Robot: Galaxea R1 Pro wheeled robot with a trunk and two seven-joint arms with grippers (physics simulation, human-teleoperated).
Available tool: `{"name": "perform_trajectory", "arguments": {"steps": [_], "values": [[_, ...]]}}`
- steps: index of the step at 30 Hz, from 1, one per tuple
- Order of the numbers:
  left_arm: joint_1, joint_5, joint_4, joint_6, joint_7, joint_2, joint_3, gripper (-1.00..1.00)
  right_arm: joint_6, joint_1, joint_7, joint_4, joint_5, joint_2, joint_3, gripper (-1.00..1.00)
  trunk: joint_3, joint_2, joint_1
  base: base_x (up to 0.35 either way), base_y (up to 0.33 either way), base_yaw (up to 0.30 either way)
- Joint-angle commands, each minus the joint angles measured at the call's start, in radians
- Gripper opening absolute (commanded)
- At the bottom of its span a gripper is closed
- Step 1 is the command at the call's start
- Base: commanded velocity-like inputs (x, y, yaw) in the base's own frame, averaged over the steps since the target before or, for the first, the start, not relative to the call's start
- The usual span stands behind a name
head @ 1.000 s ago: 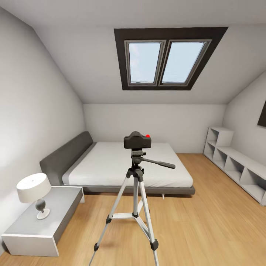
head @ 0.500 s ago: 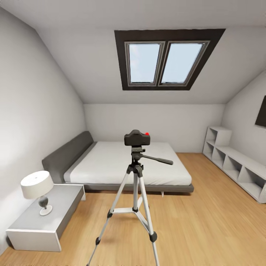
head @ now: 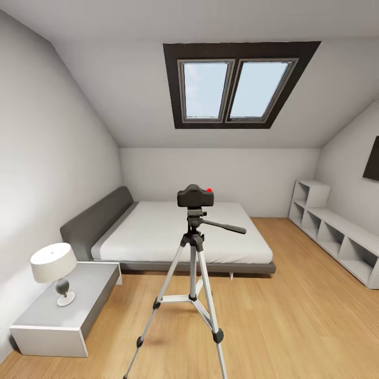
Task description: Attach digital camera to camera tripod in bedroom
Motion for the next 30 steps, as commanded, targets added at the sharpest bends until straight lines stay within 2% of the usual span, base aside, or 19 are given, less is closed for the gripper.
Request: {"name": "perform_trajectory", "arguments": {"steps": [1,13,20,30], "values": [[0.0,0.007,0.0,-0.002,0.003,0.0,-0.008,1.0,-0.006,-0.001,0.0,0.003,-0.009,0.0,0.008,1.0,0.0,-0.001,0.0,-0.001,0.0,0.0],[0.0,0.011,-0.001,0.003,0.011,0.009,-0.008,1.0,-0.006,-0.001,0.0,0.003,-0.009,0.0,0.008,1.0,0.0,-0.001,0.0,0.0,0.0,0.0],[0.0,0.001,-0.006,0.0,0.014,0.019,-0.011,1.0,-0.007,-0.001,0.0,0.003,-0.009,0.001,0.008,1.0,0.0,-0.001,0.0,0.0,0.0,0.0],[0.0,0.002,-0.016,-0.002,0.015,0.017,-0.012,1.0,-0.007,-0.001,0.0,0.003,-0.01,0.001,0.008,1.0,0.0,-0.001,0.0,0.0,0.0,0.0]]}}
